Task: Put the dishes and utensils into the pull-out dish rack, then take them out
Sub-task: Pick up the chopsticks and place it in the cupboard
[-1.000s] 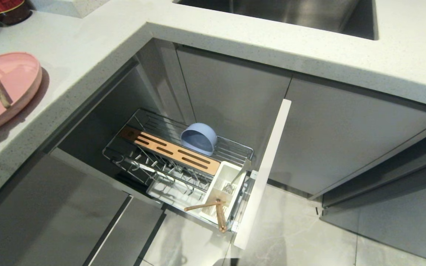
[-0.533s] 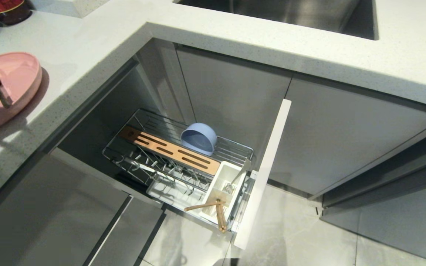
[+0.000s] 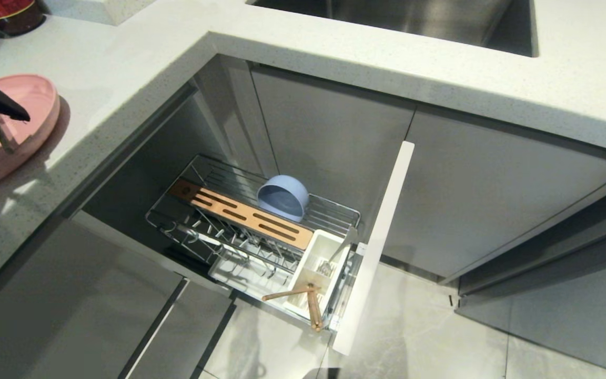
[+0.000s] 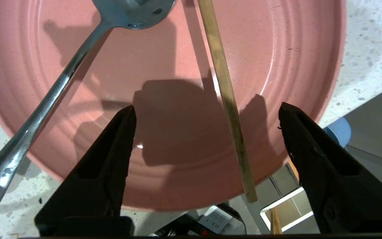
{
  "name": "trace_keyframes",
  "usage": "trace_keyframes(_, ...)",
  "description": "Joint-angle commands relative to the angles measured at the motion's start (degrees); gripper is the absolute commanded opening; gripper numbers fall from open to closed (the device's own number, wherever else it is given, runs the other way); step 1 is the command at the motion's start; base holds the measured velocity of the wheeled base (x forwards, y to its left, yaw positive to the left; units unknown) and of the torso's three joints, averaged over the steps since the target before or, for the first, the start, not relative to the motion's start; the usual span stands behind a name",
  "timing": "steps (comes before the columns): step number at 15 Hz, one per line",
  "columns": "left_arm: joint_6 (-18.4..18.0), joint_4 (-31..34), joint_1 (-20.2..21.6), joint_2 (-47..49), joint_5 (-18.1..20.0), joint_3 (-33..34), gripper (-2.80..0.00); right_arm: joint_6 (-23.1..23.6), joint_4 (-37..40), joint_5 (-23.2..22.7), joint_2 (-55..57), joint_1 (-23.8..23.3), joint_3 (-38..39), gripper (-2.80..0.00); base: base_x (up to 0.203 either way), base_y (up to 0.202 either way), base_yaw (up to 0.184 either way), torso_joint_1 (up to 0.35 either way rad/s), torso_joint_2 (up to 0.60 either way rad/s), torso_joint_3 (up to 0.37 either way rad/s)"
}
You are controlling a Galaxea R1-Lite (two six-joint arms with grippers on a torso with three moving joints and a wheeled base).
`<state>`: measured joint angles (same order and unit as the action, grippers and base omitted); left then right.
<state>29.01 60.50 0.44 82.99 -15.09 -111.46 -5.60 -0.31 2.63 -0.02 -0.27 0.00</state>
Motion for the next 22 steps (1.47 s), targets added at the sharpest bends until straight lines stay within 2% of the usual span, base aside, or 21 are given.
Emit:
trace_keyframes(1, 0.2, 0.3, 0.0, 0.8, -0.1, 0.1, 0.0, 0.0, 0.0, 0.0, -0.2, 0.0, 0.0, -2.8, 0.0, 0.0, 0.0, 0.0, 0.0, 0.0)
trace_keyframes(11, 0.2, 0.4, 0.1, 1.1, -0.2, 0.2, 0.0, 0.0, 0.0, 0.0, -0.2, 0.0, 0.0, -2.8, 0.0, 0.0, 0.0, 0.0, 0.0, 0.0)
trace_keyframes(12, 0.2, 0.4, 0.1, 1.1, -0.2, 0.3, -0.43, 0.0, 0.0, 0.0, -0.2, 0.0, 0.0, -2.8, 0.0, 0.0, 0.0, 0.0, 0.0, 0.0)
trace_keyframes(13, 0.2, 0.4, 0.1, 1.2, -0.2, 0.4, -2.8, 0.0, 0.0, 0.0, -0.2, 0.0, 0.0, -2.8, 0.0, 0.0, 0.0, 0.0, 0.0, 0.0)
trace_keyframes(22, 0.2, 0.4, 0.1, 1.5, -0.2, 0.5, -2.8, 0.0, 0.0, 0.0, -0.2, 0.0, 0.0, -2.8, 0.0, 0.0, 0.0, 0.0, 0.0, 0.0)
